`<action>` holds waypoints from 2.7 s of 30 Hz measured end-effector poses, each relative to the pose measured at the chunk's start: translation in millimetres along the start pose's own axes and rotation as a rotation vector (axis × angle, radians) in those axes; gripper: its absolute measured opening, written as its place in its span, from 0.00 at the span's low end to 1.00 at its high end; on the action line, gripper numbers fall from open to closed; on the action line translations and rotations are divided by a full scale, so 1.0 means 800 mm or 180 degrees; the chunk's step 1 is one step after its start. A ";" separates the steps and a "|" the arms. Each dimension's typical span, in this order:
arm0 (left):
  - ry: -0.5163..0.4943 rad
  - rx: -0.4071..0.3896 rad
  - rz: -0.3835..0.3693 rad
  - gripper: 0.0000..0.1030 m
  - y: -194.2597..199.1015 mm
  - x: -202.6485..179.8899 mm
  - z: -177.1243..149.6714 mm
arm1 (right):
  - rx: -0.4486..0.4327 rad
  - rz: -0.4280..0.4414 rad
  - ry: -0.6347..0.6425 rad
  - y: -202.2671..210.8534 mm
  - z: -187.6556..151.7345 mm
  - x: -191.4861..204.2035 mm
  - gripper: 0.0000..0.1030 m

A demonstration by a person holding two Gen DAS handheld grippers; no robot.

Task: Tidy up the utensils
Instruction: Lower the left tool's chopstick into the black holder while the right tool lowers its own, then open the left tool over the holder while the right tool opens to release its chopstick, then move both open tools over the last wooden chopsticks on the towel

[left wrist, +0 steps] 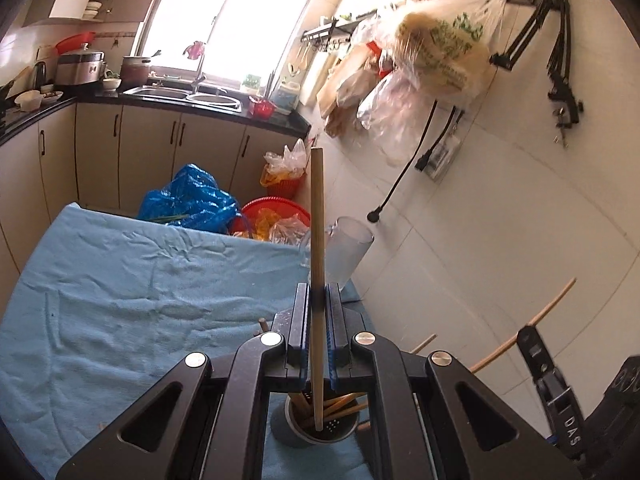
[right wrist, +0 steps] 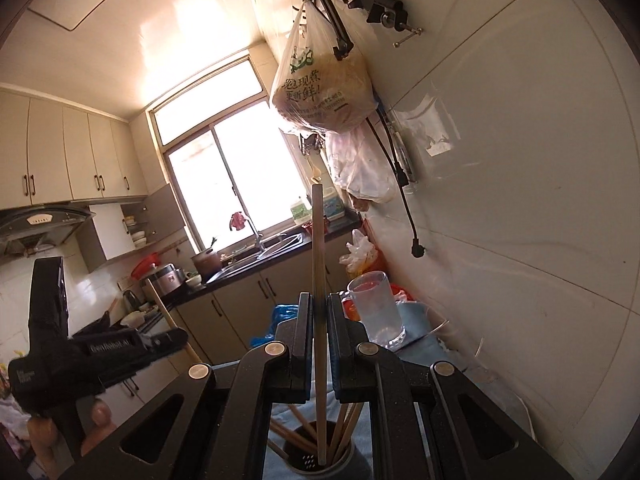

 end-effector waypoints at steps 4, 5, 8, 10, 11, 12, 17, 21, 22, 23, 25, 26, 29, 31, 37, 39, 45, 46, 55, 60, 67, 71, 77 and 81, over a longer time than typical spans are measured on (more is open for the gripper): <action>-0.0023 0.0147 0.0053 0.06 -0.025 0.007 -0.022 | 0.0093 -0.0003 0.0046 -0.022 -0.017 0.001 0.08; -0.0027 0.0171 0.0057 0.06 -0.026 0.009 -0.027 | 0.0111 -0.0014 0.0086 -0.023 -0.022 0.003 0.08; -0.0061 0.0256 0.0065 0.06 -0.033 0.013 -0.040 | 0.0207 -0.0022 0.0141 -0.032 -0.038 0.003 0.08; -0.0066 0.0294 0.0053 0.06 -0.035 0.013 -0.045 | 0.0293 -0.0010 0.0148 -0.036 -0.047 0.002 0.08; -0.0067 0.0311 0.0052 0.06 -0.036 0.014 -0.047 | 0.0310 -0.0008 0.0145 -0.036 -0.050 0.002 0.09; -0.0066 0.0319 0.0049 0.06 -0.035 0.014 -0.047 | 0.0315 -0.0007 0.0138 -0.035 -0.051 0.002 0.10; -0.0040 0.0282 0.0029 0.07 -0.025 0.014 -0.043 | 0.0237 -0.0001 0.0147 -0.023 -0.040 0.007 0.16; -0.0025 0.0189 0.0008 0.15 0.000 0.017 -0.035 | 0.0137 0.0009 0.0149 -0.001 -0.026 0.013 0.21; -0.0026 0.0155 0.0006 0.20 0.008 0.018 -0.033 | 0.0119 0.0014 0.0148 0.005 -0.022 0.014 0.21; -0.0029 0.0088 0.0008 0.29 0.021 0.021 -0.031 | 0.0091 0.0025 0.0145 0.014 -0.019 0.015 0.21; -0.0047 -0.0022 0.0043 0.36 0.042 0.027 -0.028 | 0.0014 0.0038 0.0150 0.033 -0.012 0.017 0.23; -0.0074 -0.0095 0.0073 0.39 0.057 0.033 -0.029 | -0.0006 0.0050 0.0156 0.040 -0.011 0.019 0.28; -0.0154 -0.0168 0.0159 0.56 0.092 0.053 -0.040 | 0.0020 0.0096 0.0224 0.061 -0.019 0.025 0.31; -0.0203 -0.0193 0.0281 0.67 0.111 0.069 -0.053 | 0.0085 0.0112 0.0313 0.071 -0.034 0.030 0.31; -0.0239 -0.0033 0.0577 0.74 0.163 0.151 -0.131 | 0.0525 0.0190 0.0554 0.079 -0.120 0.052 0.31; -0.0129 0.0158 0.0764 0.79 0.174 0.189 -0.163 | 0.0755 0.0241 0.0536 0.075 -0.155 0.062 0.31; 0.0200 0.0623 0.0984 0.79 0.195 0.273 -0.233 | 0.1391 0.0499 0.0509 0.066 -0.249 0.107 0.31; 0.0257 0.0670 0.0987 0.79 0.198 0.282 -0.240 | 0.1494 0.0561 0.0477 0.065 -0.263 0.115 0.31; 0.0425 0.0879 0.1010 0.78 0.186 0.311 -0.260 | 0.2076 0.0705 0.0565 0.068 -0.341 0.149 0.33; 0.0400 0.1126 0.1020 0.57 0.145 0.300 -0.263 | 0.2182 0.0603 0.0439 0.062 -0.350 0.135 0.33; 0.0342 0.1376 0.0980 0.32 0.095 0.286 -0.271 | 0.2150 0.0521 0.0348 0.062 -0.345 0.117 0.33; 0.0212 0.1371 0.1095 0.19 0.085 0.282 -0.274 | 0.2158 0.0486 0.0333 0.060 -0.342 0.111 0.33; 0.0224 0.1309 0.1254 0.16 0.109 0.304 -0.271 | 0.2207 0.0505 0.0371 0.054 -0.339 0.115 0.33; 0.0389 0.1262 0.1323 0.16 0.138 0.337 -0.271 | 0.2347 0.0627 0.0423 0.044 -0.342 0.132 0.33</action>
Point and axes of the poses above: each gripper's, at about its wrist camera, not at the fingertips, and y roughly against the way its jaws point, x to its left, z to its top, the point moved 8 cm from there along -y, roughly the way its jaws point, and after that the axes turned 7 degrees about -x, right-handed, at the moved point
